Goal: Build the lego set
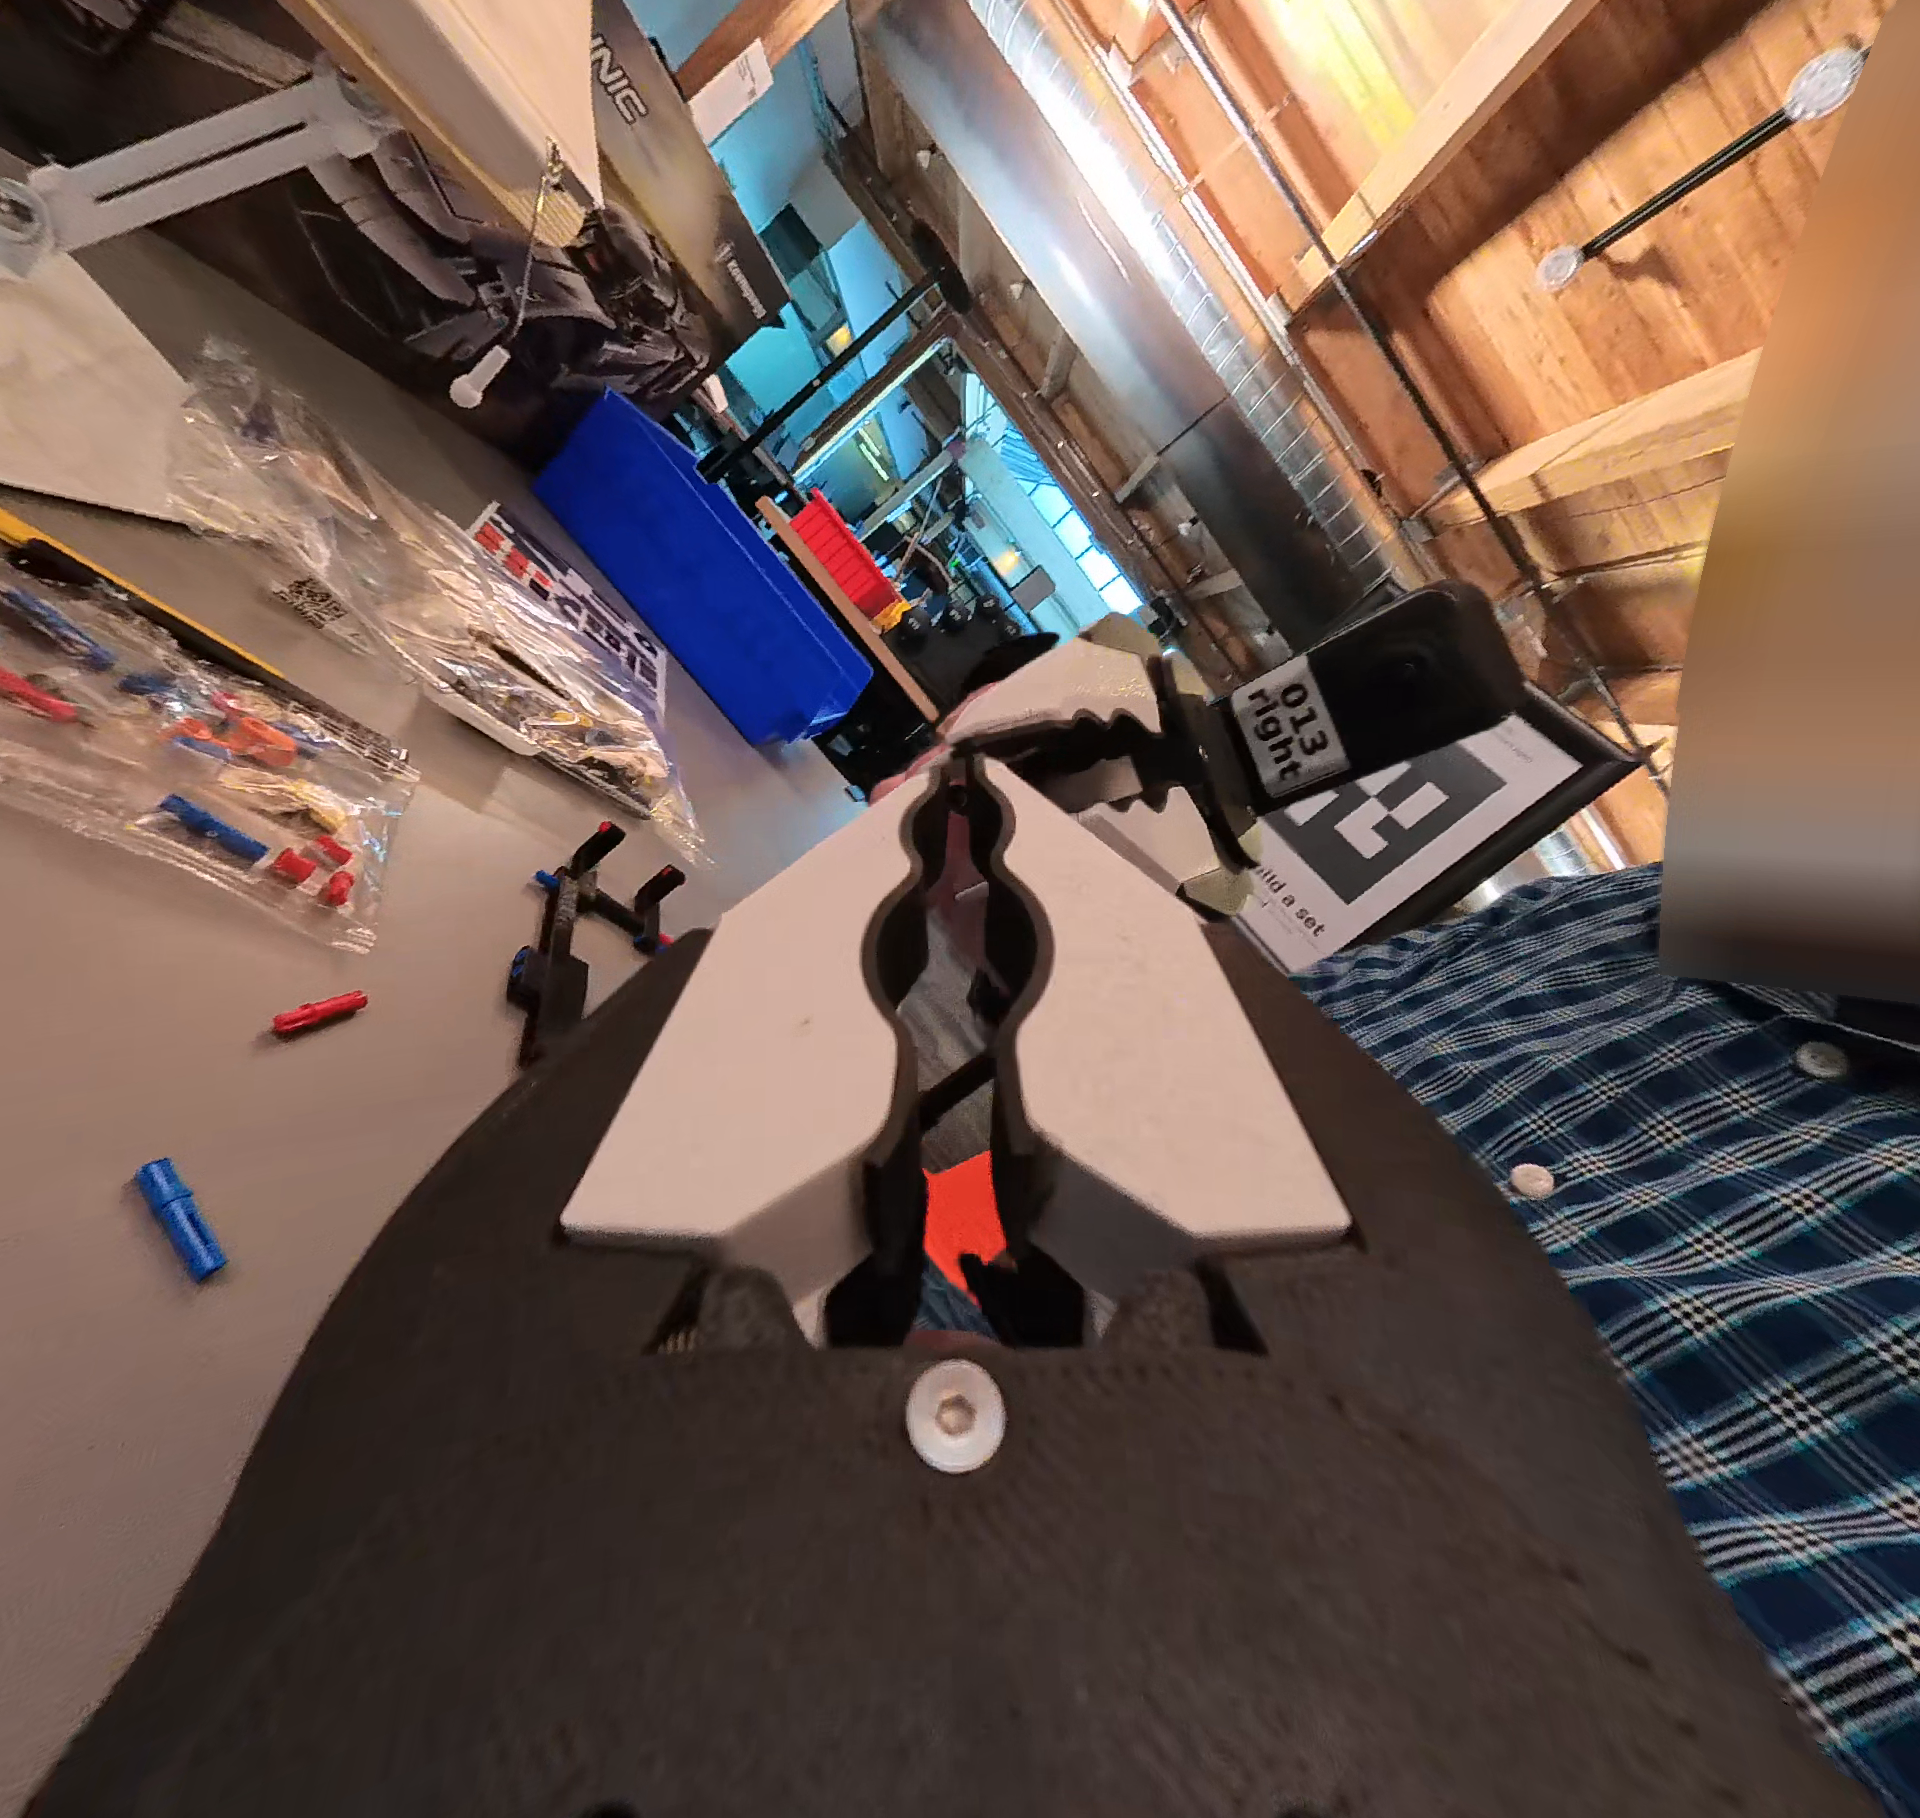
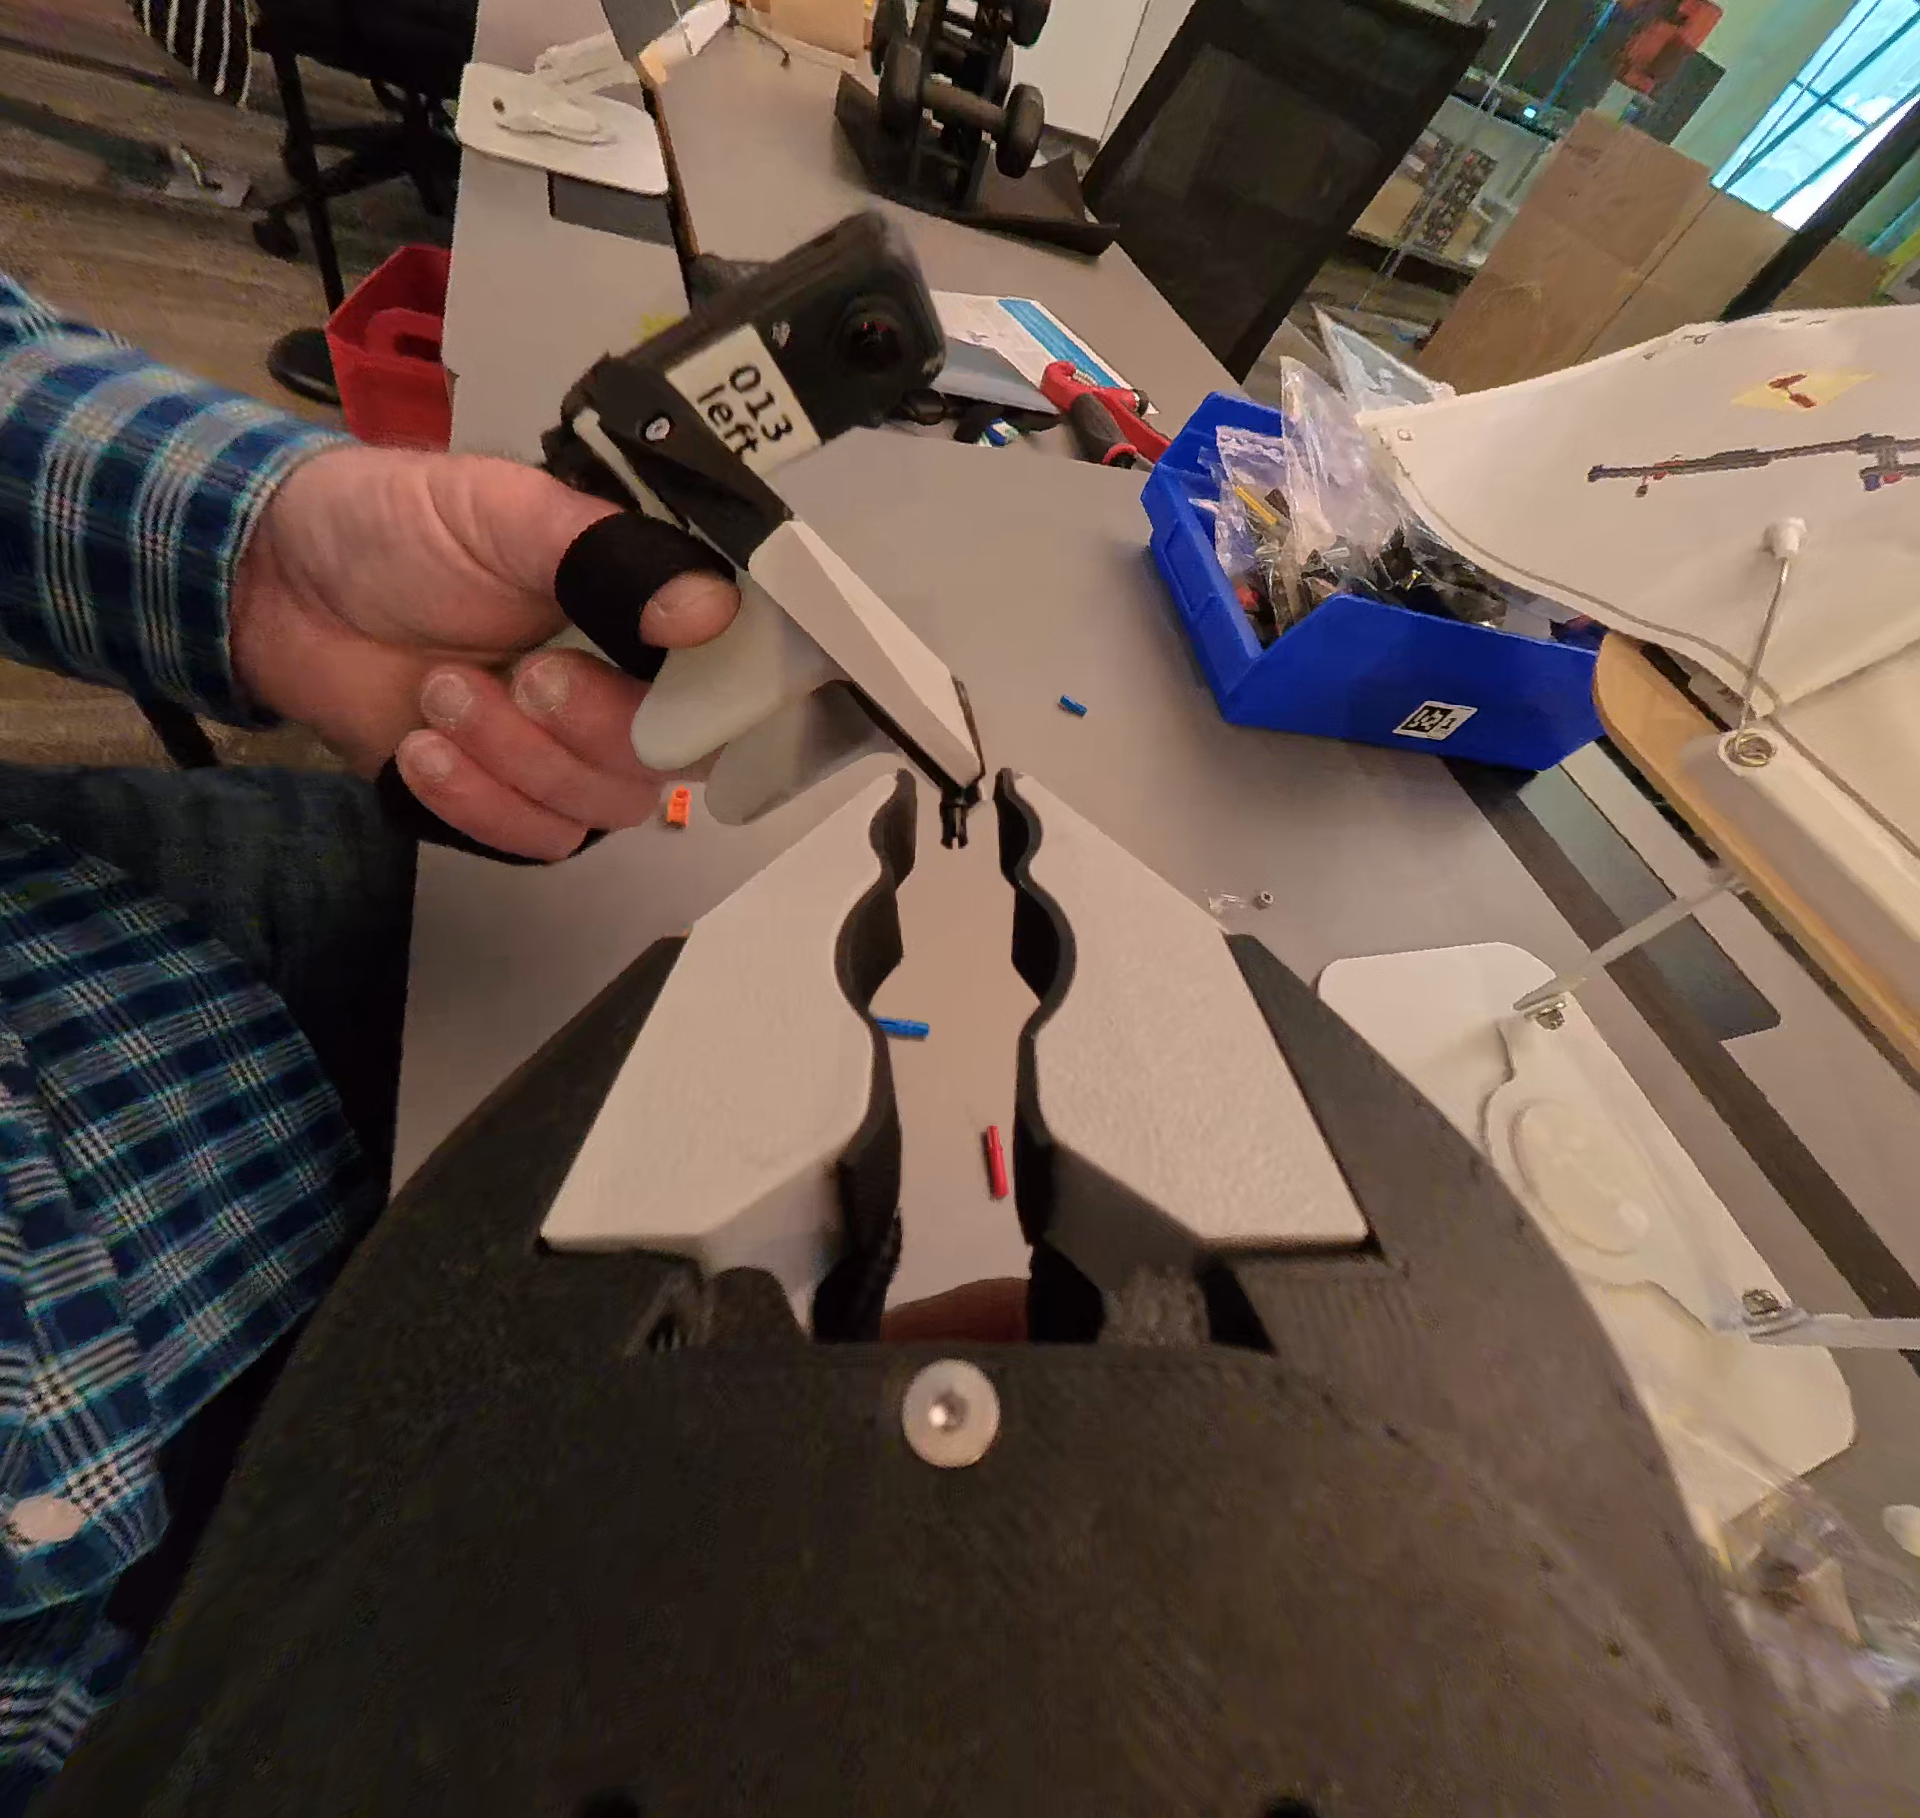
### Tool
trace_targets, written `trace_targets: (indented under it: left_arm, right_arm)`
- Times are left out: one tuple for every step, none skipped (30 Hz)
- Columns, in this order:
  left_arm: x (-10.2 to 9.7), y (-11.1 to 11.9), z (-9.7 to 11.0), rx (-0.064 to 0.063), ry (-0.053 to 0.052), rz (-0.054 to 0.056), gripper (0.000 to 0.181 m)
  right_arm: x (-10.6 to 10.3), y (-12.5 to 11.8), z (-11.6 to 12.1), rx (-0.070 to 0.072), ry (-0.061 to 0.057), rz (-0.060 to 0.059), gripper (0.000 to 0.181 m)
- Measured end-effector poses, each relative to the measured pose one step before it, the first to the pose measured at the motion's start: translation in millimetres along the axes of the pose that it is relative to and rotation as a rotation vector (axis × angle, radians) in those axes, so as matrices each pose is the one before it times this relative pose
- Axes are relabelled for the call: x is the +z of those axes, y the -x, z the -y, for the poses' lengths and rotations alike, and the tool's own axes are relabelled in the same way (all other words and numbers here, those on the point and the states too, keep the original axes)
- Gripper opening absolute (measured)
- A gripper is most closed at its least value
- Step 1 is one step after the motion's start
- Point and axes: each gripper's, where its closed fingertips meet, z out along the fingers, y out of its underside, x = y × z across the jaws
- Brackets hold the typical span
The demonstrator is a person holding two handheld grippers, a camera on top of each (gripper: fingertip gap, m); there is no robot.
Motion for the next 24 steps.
trace_targets:
  left_arm:
    - [0.35,-2.17,0.81,-0.0071,-0.0133,-0.0134,0.001]
    - [0.18,-1.89,0.57,-0.0072,-0.0094,-0.0122,0.001]
    - [-0.02,-0.81,0.25,-0.0051,-0.0046,-0.0058,0.001]
    - [-0.12,-0.76,0.48,-0.0017,-0.0045,-0.0046,0.001]
    - [-0.28,-1.32,0.67,-0.0015,-0.0043,-0.0076,0.001]
    - [-0.21,-0.68,0.69,-0.0016,-0.0039,-0.0035,0.0]
    - [-0.17,-0.7,0.57,-0.0031,-0.0035,-0.0037,0.0]
    - [-0.25,-1.13,0.42,-0.0045,-0.0032,-0.0071,0.0]
    - [-0.12,-0.69,0.39,-0.0035,-0.0037,-0.0043,0.001]
    - [-0.16,-0.64,0.32,-0.0044,-0.0036,-0.0041,0.001]
    - [-0.12,-0.89,0.21,-0.0052,-0.0036,-0.0067,0.0]
    - [-0.33,-0.84,0.41,-0.0043,-0.0048,-0.0062,0.0]
    - [-0.19,-0.85,0.4,-0.0049,-0.0042,-0.0067,0.001]
    - [0.07,-1.37,0.15,-0.0067,-0.0032,-0.011,0.001]
    - [0.34,-1.14,0.1,-0.0063,-0.0038,-0.0087,0.001]
    - [0.72,-1.04,-0.15,-0.0052,-0.0033,-0.008,0.001]
    - [0.78,-1.12,-0.55,-0.0046,-0.0009,-0.0086,0.001]
    - [0.55,-0.71,-0.59,-0.0036,-0.0015,-0.0047,0.001]
    - [0.02,0.11,-0.07,-0.0038,-0.0042,-0.0007,0.001]
    - [-0.17,-0.03,-0.33,-0.0053,-0.0009,-0.0029,0.001]
    - [-0.02,0.03,0.03,-0.0025,-0.0013,-0.0002,0.001]
    - [0.04,-0.26,0.34,-0.0002,-0.0021,0.0002,0.001]
    - [0.2,-0.57,0.15,0.0013,0.0004,-0.001,0.0]
    - [0.12,-0.41,0.24,0.0019,-0.0008,-0.001,0.0]
  right_arm:
    - [-1.3,0.59,2.25,0.0156,-0.0081,0.0014,0.014]
    - [-0.96,0.49,1.7,0.0106,-0.0055,-0.001,0.014]
    - [-0.44,0.7,0.98,0.0048,-0.0028,-0.001,0.014]
    - [-0.07,0.85,0.38,0.0014,0.0007,-0.001,0.014]
    - [0.22,0.63,-0.1,0.0009,0.0024,-0.0012,0.015]
    - [0.2,0.8,0.12,0.0023,0.0018,0.0008,0.014]
    - [0.01,0.8,0.64,0.0032,-0.0008,0.0015,0.014]
    - [-0.06,0.73,1.05,0.0034,-0.0024,0.0002,0.014]
    - [-0.14,0.52,1.0,0.0053,-0.0017,-0.0011,0.014]
    - [-0.45,0.0,0.97,0.0102,-0.0028,-0.0031,0.014]
    - [-1.2,-0.78,1.66,0.016,-0.0087,-0.0062,0.013]
    - [-1.34,-0.53,2.09,0.0163,-0.012,-0.0032,0.012]
    - [-0.74,0.19,1.32,0.0081,-0.0053,0.0023,0.013]
    - [-0.43,0.2,0.57,-0.0015,0.0006,0.0016,0.013]
    - [-0.47,0.31,0.97,-0.0031,-0.0038,-0.0003,0.013]
    - [-0.33,1.44,1.63,0.0012,-0.0087,0.005,0.014]
    - [-0.02,1.83,1.09,0.0009,-0.0069,0.0044,0.015]
    - [0.34,0.9,0.15,-0.0036,-0.0015,-0.0017,0.015]
    - [0.09,0.33,-0.17,-0.0038,-0.0003,-0.0018,0.015]
    - [-0.08,0.11,-0.13,0.0005,-0.0012,0.0016,0.015]
    - [-0.22,-0.25,-0.19,0.0021,-0.0007,0.0007,0.015]
    - [0.02,0.01,-0.34,0.0007,-0.001,0.001,0.016]
    - [0.18,0.34,-0.23,0.0012,-0.0006,0.0029,0.017]
    - [0.16,0.45,-0.07,0.0014,0.0001,0.0024,0.018]
